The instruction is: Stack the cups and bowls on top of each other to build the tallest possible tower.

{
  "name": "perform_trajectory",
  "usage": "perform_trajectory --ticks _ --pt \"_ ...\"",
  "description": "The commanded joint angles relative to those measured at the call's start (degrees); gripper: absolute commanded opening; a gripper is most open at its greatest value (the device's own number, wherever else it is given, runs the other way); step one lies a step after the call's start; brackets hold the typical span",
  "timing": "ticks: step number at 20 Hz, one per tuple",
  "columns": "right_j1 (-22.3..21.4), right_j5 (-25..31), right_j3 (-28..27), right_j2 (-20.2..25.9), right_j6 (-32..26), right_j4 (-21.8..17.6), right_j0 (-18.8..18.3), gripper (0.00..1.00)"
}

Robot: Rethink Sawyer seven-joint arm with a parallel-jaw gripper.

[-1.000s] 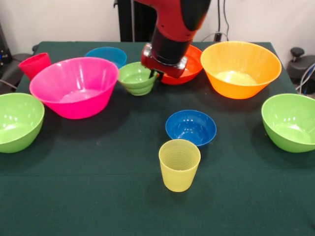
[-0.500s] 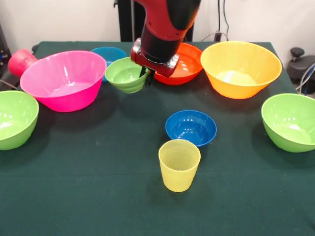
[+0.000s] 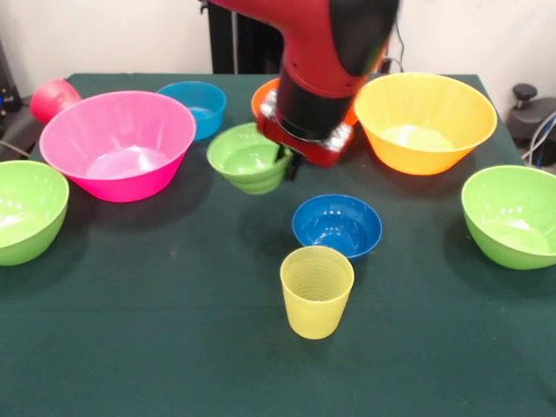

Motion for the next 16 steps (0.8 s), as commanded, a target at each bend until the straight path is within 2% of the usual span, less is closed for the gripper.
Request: perform_trajectory --ticks 1,6,11,16 --pt "5.6 13.2 -18.1 4.1 14.1 2.6 3.0 0.0" --pt "8.0 20.7 -25.3 3.4 16.2 2.7 3.9 0.0" --pt "7.8 26.0 -27.3 3.2 16.5 2.7 4.4 0.0" --pt "6.1 31.7 -26.5 2.6 16.7 2.4 5.3 0.0"
